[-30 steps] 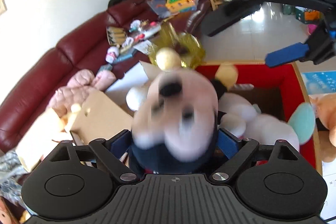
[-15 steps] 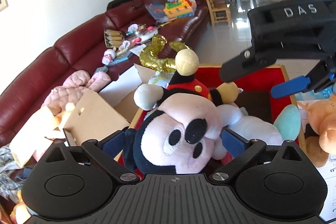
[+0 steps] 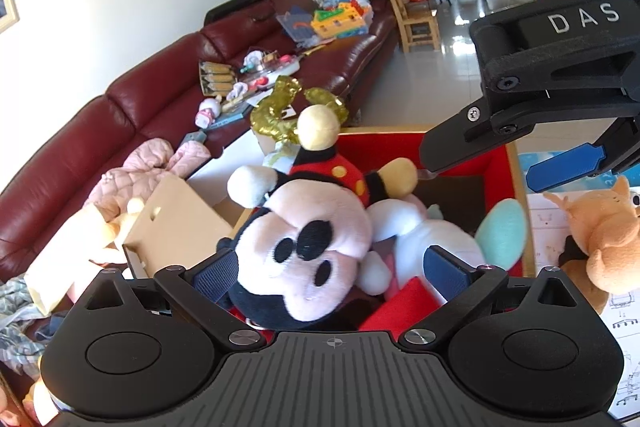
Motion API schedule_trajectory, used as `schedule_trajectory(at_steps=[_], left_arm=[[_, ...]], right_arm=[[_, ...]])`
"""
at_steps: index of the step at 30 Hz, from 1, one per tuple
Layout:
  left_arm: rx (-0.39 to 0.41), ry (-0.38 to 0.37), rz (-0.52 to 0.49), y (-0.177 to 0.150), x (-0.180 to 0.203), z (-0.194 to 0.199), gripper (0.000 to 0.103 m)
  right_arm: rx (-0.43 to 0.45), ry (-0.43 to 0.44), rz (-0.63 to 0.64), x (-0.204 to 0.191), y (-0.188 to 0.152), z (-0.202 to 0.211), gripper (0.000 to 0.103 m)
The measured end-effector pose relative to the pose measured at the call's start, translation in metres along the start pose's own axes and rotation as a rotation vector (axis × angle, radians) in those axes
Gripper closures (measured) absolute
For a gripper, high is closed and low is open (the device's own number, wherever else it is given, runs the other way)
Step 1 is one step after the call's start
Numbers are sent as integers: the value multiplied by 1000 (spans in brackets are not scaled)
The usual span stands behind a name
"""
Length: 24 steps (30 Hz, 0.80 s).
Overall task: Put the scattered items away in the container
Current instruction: 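Lower the Mickey plush into the red box and open both grippers, then move both grippers back over the table toward the purple cup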
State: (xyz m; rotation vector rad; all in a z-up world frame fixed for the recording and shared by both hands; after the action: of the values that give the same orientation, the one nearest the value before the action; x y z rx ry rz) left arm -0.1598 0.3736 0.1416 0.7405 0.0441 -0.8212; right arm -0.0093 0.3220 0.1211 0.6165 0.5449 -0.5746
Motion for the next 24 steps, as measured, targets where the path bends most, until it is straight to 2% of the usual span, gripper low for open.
schedule_trajectory(at_steps=[16, 24], left_arm=[[3, 7, 31, -14, 18, 21, 0], [42, -3, 34, -15, 32, 44, 0]], right_arm=[[-41, -28, 67, 4, -26, 24, 5], [-42, -44, 115, 16, -38, 55, 4]])
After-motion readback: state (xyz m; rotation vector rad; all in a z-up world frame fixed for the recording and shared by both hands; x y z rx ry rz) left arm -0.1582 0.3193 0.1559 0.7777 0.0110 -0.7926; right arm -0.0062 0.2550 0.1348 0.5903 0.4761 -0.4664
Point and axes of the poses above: each gripper's, at about its wrist camera, not at the fingertips, and z roughly against the way its jaws point, x to its right, y to its top, the point moved 6 cm from there along -z, roughly the way its jaws point, and after that the axes turned 12 degrees about -x, right-handed, at the moved point
